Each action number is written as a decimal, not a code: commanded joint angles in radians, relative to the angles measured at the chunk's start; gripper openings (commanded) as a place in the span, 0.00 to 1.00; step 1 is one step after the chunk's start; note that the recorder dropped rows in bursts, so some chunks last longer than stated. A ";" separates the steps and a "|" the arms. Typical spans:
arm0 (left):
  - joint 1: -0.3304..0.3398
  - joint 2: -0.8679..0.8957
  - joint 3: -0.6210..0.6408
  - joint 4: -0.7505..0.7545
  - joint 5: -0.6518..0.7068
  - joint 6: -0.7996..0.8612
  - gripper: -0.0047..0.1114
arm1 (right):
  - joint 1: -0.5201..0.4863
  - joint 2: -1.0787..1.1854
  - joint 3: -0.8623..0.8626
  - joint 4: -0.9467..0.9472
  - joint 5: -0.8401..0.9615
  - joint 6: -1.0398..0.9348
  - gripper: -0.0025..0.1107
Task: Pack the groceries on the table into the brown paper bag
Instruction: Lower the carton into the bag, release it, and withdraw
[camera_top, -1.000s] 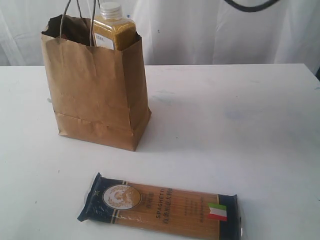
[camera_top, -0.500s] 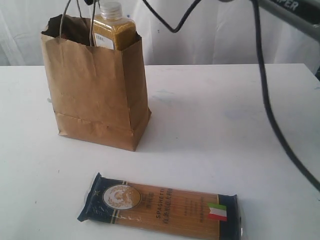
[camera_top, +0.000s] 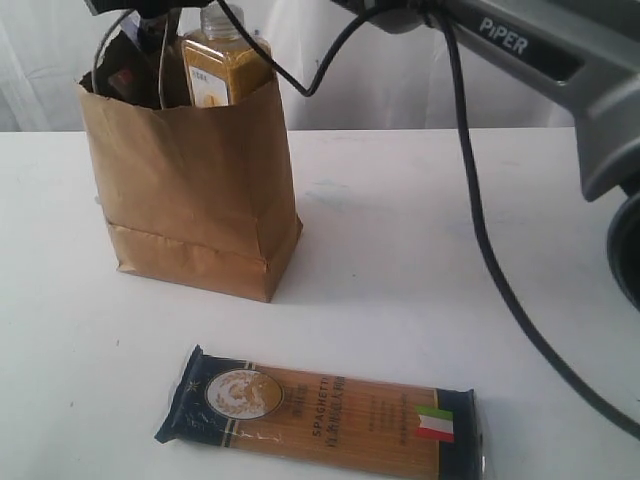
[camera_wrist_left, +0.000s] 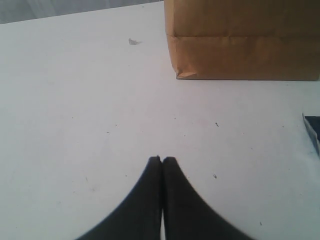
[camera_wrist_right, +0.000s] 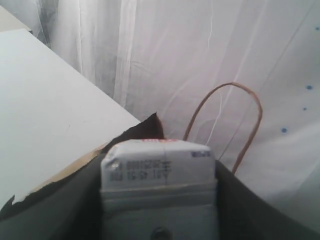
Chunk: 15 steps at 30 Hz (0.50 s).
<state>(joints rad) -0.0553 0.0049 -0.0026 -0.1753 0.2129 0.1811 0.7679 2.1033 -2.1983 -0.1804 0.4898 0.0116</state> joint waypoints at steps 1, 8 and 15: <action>0.004 -0.005 0.003 -0.001 -0.003 0.001 0.04 | 0.023 -0.001 -0.011 0.016 0.025 -0.012 0.02; 0.004 -0.005 0.003 -0.001 -0.003 0.001 0.04 | 0.046 -0.001 -0.011 0.031 0.095 -0.012 0.02; 0.004 -0.005 0.003 -0.001 -0.003 0.001 0.04 | 0.046 -0.001 -0.011 0.031 0.200 -0.012 0.32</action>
<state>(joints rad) -0.0553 0.0049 -0.0026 -0.1753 0.2129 0.1811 0.8119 2.1038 -2.1999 -0.1534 0.6831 0.0079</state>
